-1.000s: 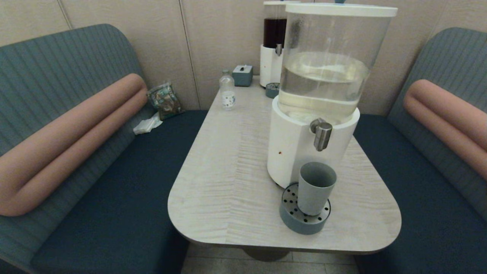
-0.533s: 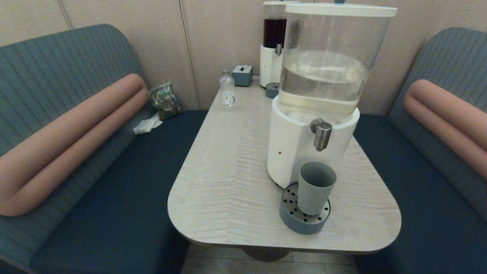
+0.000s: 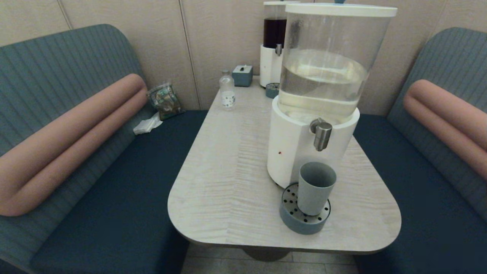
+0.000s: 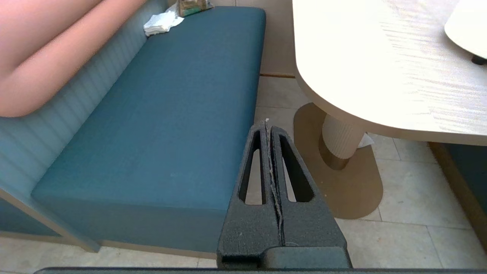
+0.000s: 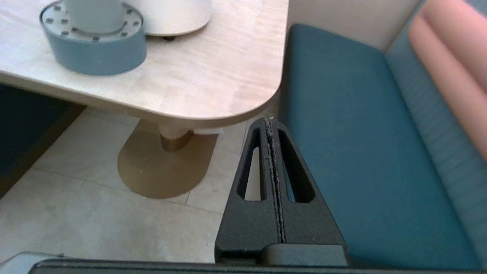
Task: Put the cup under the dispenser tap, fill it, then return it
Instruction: Place the cup next to the water dispenser
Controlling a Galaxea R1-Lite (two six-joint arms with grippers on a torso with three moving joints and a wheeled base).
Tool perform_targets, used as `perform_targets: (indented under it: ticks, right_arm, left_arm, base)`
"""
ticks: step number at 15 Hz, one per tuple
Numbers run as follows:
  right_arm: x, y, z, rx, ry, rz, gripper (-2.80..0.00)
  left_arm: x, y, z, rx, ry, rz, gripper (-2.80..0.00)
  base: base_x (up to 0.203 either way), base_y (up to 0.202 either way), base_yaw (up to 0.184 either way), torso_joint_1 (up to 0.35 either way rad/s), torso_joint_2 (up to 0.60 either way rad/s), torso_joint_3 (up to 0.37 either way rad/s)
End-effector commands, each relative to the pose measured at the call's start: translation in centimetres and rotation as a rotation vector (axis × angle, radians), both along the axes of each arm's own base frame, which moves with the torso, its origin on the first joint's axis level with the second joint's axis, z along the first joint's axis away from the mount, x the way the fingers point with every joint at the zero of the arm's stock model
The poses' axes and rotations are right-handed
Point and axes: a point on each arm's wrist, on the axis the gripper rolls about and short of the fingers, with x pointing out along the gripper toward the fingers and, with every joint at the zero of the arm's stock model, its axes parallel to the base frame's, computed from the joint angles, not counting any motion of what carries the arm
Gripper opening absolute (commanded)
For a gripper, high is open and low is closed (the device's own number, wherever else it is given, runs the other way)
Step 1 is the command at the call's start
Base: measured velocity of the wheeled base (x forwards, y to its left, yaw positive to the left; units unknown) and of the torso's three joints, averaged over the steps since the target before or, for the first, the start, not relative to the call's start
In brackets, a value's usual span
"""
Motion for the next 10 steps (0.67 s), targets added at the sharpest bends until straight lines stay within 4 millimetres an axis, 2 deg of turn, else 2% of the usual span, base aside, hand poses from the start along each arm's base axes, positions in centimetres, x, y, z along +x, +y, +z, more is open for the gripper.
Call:
perform_targets:
  ticks: [1,8,9,10]
  right_arm:
    - [-0.3,0.0,0.0,0.015,-0.02,0.002,-2.8]
    - [-0.3,0.0,-0.4,0.093,0.031,-0.014,-2.8]
    - [-0.3,0.0,-0.4,0.104,0.031,-0.013,-2.8]
    - [-0.3,0.0,-0.4,0.113,0.032,-0.013,-2.8]
  left_arm:
    - [0.0,0.0,0.0,0.0,0.002,0.002,-2.8]
    - [0.0,0.0,0.0,0.0,0.024,0.0,-2.8]
    - [0.0,0.0,0.1,0.009,0.014,-0.002,-2.8]
    - [-0.3,0.0,1.0,0.013,-0.013,-0.009,-2.8]
  base:
    - [0.0,0.0,0.0,0.0,0.0,0.0]
    - [0.0,0.0,0.0,0.0,0.0,0.0]
    - [0.0,0.0,0.0,0.0,0.0,0.0]
    - [0.0,0.0,0.0,0.0,0.0,0.0]
